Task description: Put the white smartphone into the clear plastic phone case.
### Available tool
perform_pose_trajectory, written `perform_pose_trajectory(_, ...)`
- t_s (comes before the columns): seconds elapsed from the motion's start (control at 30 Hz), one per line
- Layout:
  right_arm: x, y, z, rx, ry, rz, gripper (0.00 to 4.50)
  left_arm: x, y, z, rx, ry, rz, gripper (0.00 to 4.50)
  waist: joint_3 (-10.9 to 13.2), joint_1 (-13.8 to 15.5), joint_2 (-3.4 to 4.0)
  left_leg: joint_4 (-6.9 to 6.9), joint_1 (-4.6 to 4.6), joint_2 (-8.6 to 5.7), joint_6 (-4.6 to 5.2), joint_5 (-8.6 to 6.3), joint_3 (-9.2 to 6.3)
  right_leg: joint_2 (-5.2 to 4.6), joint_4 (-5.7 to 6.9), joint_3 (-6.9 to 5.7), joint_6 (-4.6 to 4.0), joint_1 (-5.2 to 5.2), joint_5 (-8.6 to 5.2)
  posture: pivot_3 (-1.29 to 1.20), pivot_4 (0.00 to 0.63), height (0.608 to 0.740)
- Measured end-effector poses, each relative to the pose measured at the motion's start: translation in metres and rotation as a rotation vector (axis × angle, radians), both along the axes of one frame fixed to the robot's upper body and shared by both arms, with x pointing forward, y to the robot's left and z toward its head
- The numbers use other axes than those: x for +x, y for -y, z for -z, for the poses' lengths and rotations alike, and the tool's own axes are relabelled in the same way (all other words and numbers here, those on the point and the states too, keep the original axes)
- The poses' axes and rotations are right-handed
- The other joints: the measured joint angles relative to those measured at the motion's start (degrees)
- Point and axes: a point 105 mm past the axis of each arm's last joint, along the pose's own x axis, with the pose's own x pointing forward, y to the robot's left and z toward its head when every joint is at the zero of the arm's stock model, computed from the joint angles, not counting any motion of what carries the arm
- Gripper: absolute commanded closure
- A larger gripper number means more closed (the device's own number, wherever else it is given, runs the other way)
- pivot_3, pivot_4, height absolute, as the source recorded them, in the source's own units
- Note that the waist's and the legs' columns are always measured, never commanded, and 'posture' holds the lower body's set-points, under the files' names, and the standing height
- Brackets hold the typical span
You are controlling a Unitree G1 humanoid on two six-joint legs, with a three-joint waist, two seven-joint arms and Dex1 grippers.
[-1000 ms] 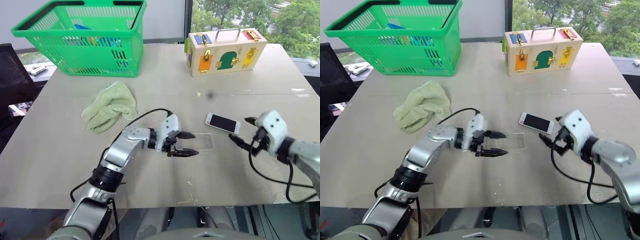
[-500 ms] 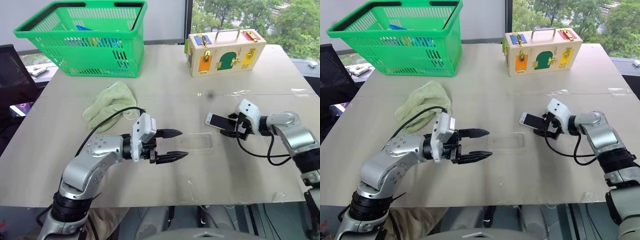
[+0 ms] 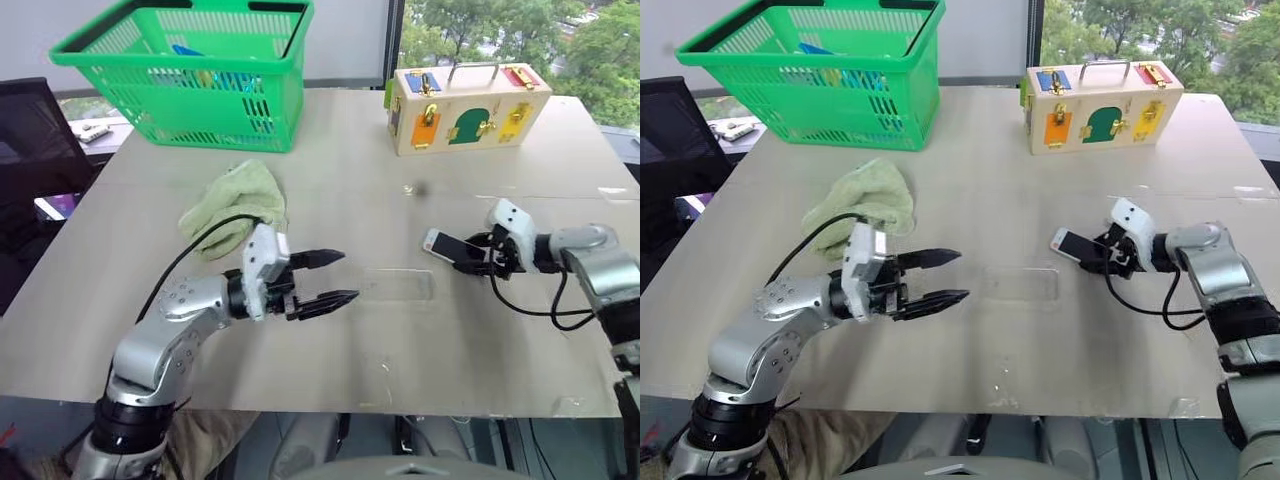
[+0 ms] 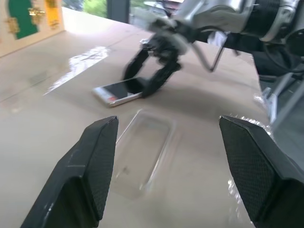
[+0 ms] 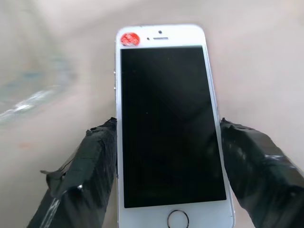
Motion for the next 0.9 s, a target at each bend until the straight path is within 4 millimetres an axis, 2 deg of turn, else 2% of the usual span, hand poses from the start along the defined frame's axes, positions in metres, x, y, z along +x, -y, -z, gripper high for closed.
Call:
perform_pose_trajectory(0.07, -0.013, -0.015, -0.013, 0.027, 0.012, -0.050, 1.75, 0.002, -0.012, 0.005, 0.007, -0.013, -0.016, 1.00, 0.08, -0.35, 0.13, 0.01, -0.37, 0.01, 0.17, 0.11, 0.00, 0.01, 0.13, 0.00, 0.09, -0.41, 0.06, 0.00, 0.150, 0.740)
perform_pose_trajectory(0.13, -0.028, -0.040, -0.030, 0.028, 0.049, -0.132, 1.75, 0.001, -0.020, 0.008, 0.013, -0.023, 0.011, 1.00, 0.18, -1.02, 0.30, 0.01, -0.40, 0.03, 0.14, 0.09, 0.00, 0.01, 0.14, 0.00, 0.06, -0.45, 0.04, 0.00, 0.150, 0.740)
perform_pose_trajectory(0.2, -0.040, -0.059, -0.038, 0.014, 0.076, -0.202, 1.75, -0.001, -0.026, 0.009, 0.023, -0.036, 0.034, 1.00, 0.19, -1.26, 0.31, 0.01, -0.40, 0.04, 0.14, 0.08, 0.00, 0.02, 0.13, -0.01, -0.02, -0.45, -0.02, 0.00, 0.150, 0.740)
perform_pose_trajectory(0.27, -0.048, -0.083, -0.038, -0.014, 0.084, -0.268, 1.75, -0.003, -0.032, 0.011, 0.028, -0.059, 0.054, 1.00, 0.19, -1.32, 0.32, 0.02, -0.42, 0.03, 0.12, 0.07, 0.00, 0.01, 0.10, -0.03, -0.02, -0.45, -0.02, 0.00, 0.150, 0.740)
perform_pose_trajectory(0.37, -0.050, -0.100, -0.028, -0.090, 0.086, -0.319, 1.75, -0.003, -0.034, 0.011, 0.024, -0.064, 0.061, 1.00, 0.20, -1.03, 0.33, 0.05, -0.47, 0.02, 0.08, 0.05, -0.01, -0.01, 0.05, -0.05, -0.02, -0.47, -0.02, 0.00, 0.150, 0.740)
perform_pose_trajectory(0.47, -0.046, -0.104, -0.018, -0.157, 0.099, -0.326, 1.75, -0.002, -0.036, 0.012, 0.023, -0.069, 0.050, 1.00, 0.21, -0.68, 0.32, 0.08, -0.61, 0.00, 0.12, 0.08, -0.04, -0.02, 0.00, -0.12, 0.05, -0.58, 0.04, 0.00, 0.150, 0.740)
perform_pose_trajectory(0.6, -0.039, -0.098, -0.003, -0.227, 0.092, -0.316, 1.75, -0.002, -0.036, 0.012, 0.025, -0.069, 0.044, 1.00, 0.21, -0.90, 0.32, 0.09, -0.67, -0.01, 0.15, 0.12, -0.01, -0.02, -0.02, -0.08, 0.19, -0.60, 0.13, 0.00, 0.150, 0.740)
perform_pose_trajectory(0.9, -0.038, -0.093, -0.002, -0.324, 0.153, -0.377, 1.75, -0.007, -0.035, 0.018, 0.022, -0.079, 0.015, 1.00, 0.20, -0.91, 0.31, 0.10, -0.52, 0.00, -0.01, 0.01, -0.04, 0.00, 0.08, -0.10, 0.19, -0.56, 0.12, 0.00, 0.150, 0.740)
